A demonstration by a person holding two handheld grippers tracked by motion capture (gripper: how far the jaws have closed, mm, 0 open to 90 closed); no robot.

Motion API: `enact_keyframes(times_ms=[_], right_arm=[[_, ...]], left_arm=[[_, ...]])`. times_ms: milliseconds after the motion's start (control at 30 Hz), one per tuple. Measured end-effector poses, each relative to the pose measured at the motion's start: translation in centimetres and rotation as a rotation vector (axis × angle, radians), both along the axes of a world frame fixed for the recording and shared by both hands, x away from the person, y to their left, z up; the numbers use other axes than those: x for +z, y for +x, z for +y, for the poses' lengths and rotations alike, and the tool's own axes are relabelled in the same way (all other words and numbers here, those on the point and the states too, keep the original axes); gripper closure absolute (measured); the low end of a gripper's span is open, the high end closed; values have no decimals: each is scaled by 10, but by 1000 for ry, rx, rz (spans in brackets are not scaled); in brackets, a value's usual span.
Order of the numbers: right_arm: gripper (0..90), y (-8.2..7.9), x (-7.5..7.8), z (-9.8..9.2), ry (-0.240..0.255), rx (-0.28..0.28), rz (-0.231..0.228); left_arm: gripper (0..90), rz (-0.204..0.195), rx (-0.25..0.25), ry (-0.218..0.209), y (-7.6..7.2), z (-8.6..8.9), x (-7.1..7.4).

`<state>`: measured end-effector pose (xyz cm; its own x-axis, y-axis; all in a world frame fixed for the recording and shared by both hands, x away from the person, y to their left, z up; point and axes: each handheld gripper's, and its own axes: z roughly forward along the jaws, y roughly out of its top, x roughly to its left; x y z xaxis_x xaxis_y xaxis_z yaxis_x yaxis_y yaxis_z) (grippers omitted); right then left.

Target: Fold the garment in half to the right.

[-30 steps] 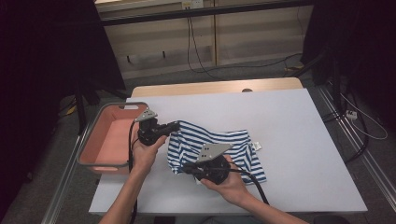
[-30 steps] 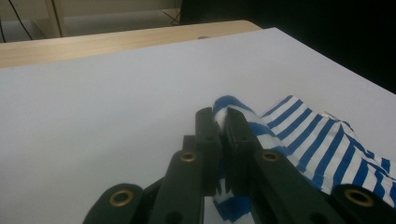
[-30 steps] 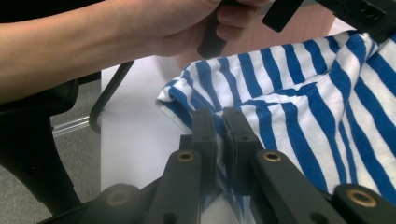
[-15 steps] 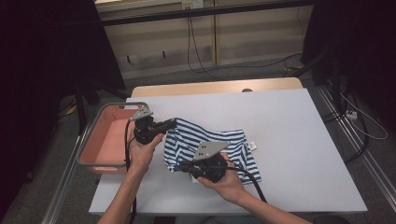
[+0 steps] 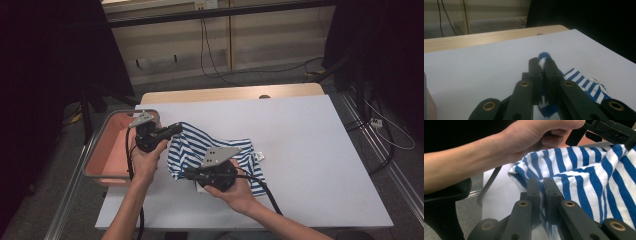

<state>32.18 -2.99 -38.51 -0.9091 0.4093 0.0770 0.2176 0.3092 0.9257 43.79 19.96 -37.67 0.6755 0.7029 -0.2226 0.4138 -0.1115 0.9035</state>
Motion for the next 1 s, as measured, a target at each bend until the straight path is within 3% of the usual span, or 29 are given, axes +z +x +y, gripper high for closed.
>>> enact_keyframes(times_ms=[300,733,1000], right_arm=[[847,4,1,13,-12,18,-4],[847,6,4,22,19,22,-11],[847,8,-3,28,10,22,2]], left_arm=[[860,17,21,-1,2,6,-1],[860,15,46,-10,1,20,4],[860,23,60,20,3,17,-2]])
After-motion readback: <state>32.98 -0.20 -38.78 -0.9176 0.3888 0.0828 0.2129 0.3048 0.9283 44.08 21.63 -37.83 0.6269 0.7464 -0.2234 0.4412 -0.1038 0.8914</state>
